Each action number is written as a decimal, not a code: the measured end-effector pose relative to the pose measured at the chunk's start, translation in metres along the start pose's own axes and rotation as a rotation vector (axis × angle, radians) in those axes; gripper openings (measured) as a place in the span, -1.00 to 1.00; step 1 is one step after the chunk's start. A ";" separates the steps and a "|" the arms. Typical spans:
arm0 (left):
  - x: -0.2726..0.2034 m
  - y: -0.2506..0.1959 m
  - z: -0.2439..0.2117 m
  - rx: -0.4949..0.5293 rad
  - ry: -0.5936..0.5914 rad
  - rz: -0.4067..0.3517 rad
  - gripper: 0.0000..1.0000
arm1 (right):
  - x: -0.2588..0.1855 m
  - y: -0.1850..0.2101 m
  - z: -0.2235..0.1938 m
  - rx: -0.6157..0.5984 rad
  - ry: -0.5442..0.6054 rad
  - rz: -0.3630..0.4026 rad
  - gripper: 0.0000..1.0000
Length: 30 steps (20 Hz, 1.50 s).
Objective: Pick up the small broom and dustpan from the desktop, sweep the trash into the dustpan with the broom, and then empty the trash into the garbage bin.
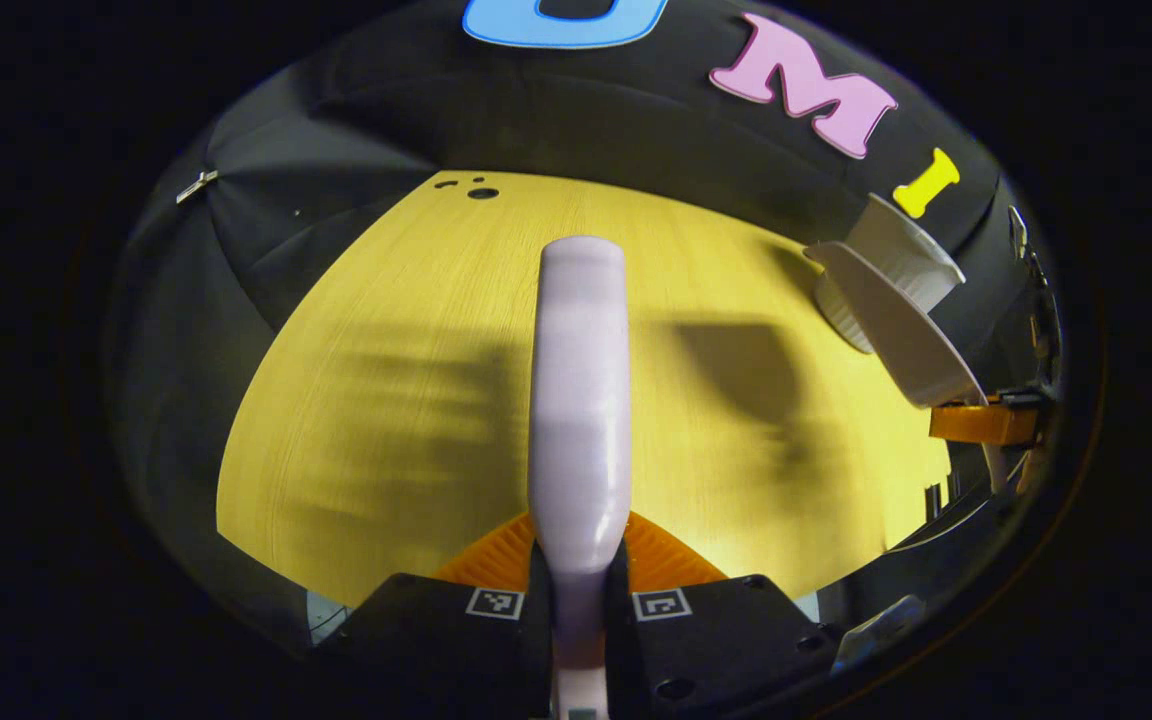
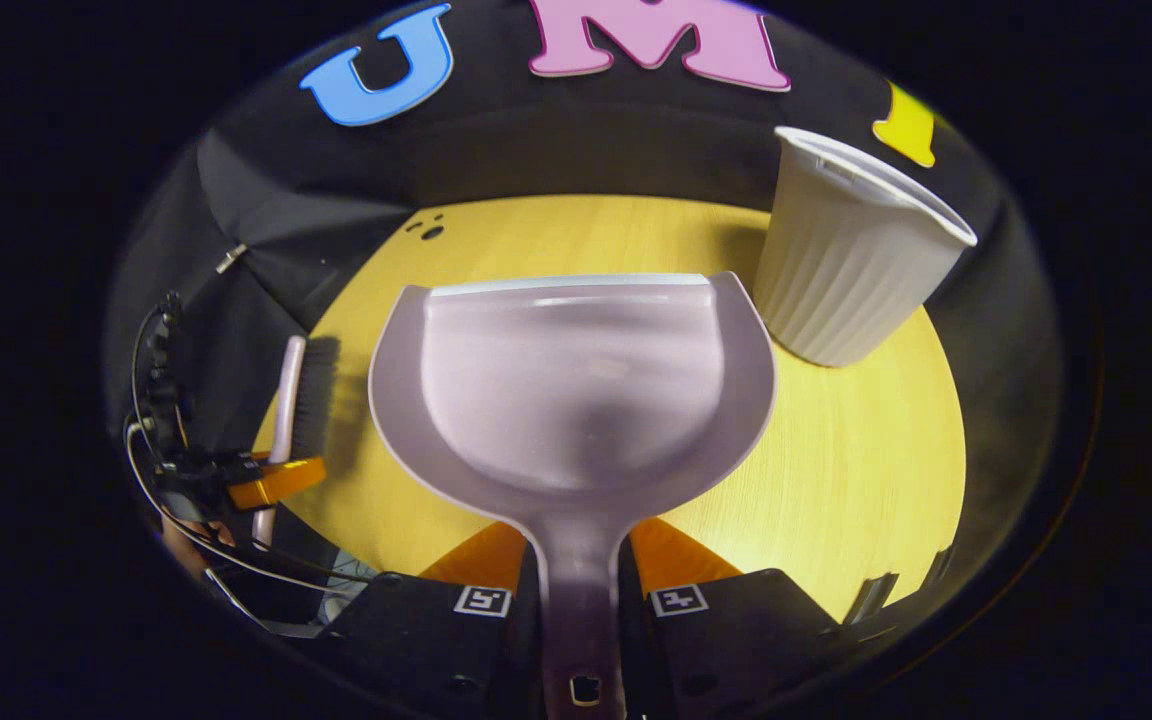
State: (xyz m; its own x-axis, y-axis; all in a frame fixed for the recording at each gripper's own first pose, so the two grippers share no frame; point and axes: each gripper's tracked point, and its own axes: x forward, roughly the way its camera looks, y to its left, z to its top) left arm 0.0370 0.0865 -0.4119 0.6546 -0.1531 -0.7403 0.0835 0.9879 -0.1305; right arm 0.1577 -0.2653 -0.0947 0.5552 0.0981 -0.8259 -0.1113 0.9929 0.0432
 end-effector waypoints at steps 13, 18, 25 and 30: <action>0.056 -0.002 0.000 0.161 0.220 0.112 -0.48 | 0.061 0.002 -0.034 0.048 0.171 -0.055 -0.29; 0.056 -0.002 -0.001 0.193 0.269 0.129 -0.39 | 0.064 0.011 -0.040 0.052 0.214 -0.025 -0.26; 0.045 -0.012 0.000 0.093 0.234 0.082 0.93 | 0.054 0.013 -0.036 0.059 0.201 -0.013 0.99; -0.006 -0.019 0.021 0.085 0.077 0.087 0.92 | 0.014 0.008 -0.011 -0.022 0.045 -0.049 0.99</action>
State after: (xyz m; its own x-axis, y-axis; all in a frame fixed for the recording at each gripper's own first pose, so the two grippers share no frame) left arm 0.0473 0.0691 -0.3912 0.6025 -0.0652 -0.7954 0.0947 0.9955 -0.0098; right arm 0.1558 -0.2571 -0.1123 0.5227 0.0462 -0.8513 -0.1038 0.9946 -0.0097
